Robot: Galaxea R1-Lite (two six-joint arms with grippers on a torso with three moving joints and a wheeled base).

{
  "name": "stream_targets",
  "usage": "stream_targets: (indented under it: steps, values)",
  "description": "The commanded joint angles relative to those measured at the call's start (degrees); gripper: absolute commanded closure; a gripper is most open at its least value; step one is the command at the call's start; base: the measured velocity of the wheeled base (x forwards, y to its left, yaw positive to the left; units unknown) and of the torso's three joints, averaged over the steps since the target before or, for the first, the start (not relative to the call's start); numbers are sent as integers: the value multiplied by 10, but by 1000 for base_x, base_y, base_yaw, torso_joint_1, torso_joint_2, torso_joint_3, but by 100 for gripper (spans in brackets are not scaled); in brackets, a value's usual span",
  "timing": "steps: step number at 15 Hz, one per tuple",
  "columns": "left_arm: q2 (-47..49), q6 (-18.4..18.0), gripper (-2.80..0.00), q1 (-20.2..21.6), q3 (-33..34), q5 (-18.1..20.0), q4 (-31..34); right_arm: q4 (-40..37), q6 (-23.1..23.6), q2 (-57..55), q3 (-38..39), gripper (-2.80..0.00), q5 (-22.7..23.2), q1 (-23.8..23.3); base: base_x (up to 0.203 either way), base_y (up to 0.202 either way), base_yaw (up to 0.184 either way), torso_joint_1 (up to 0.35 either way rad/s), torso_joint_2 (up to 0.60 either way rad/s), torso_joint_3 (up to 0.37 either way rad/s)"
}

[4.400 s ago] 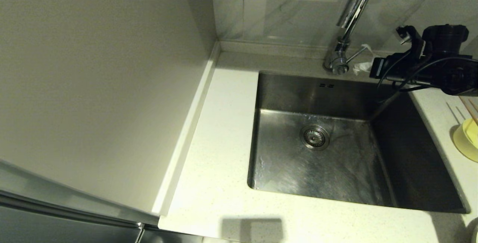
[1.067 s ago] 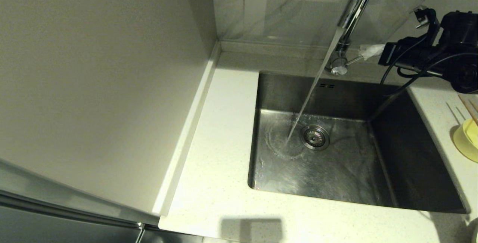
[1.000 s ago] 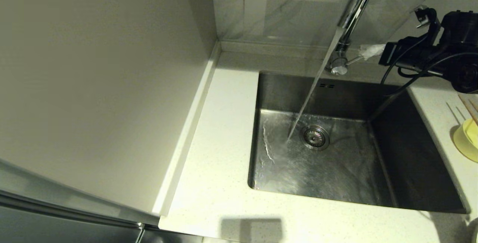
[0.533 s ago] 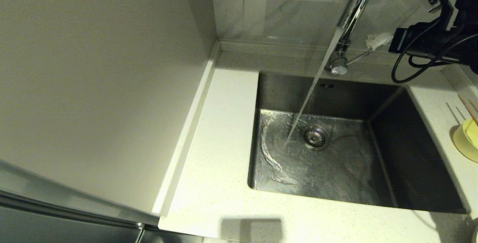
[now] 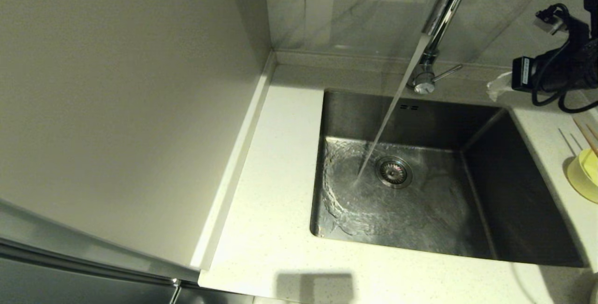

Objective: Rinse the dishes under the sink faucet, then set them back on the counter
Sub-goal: Pick up the plate

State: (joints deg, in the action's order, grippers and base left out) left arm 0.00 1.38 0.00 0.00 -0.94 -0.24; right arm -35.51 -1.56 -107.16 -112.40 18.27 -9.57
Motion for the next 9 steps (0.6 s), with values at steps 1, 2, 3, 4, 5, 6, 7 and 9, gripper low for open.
stream_targets:
  steps: [1,2,3,4,5,6,7,9]
  values:
    - [-1,0,0,0,0,0,0,-115,5,56,16,0,-35,-10,0,0,0,0,0,0]
    - [-1,0,0,0,0,0,0,-139,20,78,39,0,-50,-16,0,0,0,0,0,0]
    - [-1,0,0,0,0,0,0,-161,47,107,76,0,-63,-25,0,0,0,0,0,0]
    - [-1,0,0,0,0,0,0,-178,82,135,118,0,-74,-34,0,0,0,0,0,0]
    - [-1,0,0,0,0,0,0,-188,108,163,164,0,-89,-42,0,0,0,0,0,0]
    - [-1,0,0,0,0,0,0,-194,123,192,211,0,-108,-47,0,0,0,0,0,0]
    - [-1,0,0,0,0,0,0,-197,132,223,259,0,-127,-50,0,0,0,0,0,0]
    - [-1,0,0,0,0,0,0,-198,135,270,333,0,-162,-54,0,0,0,0,0,0]
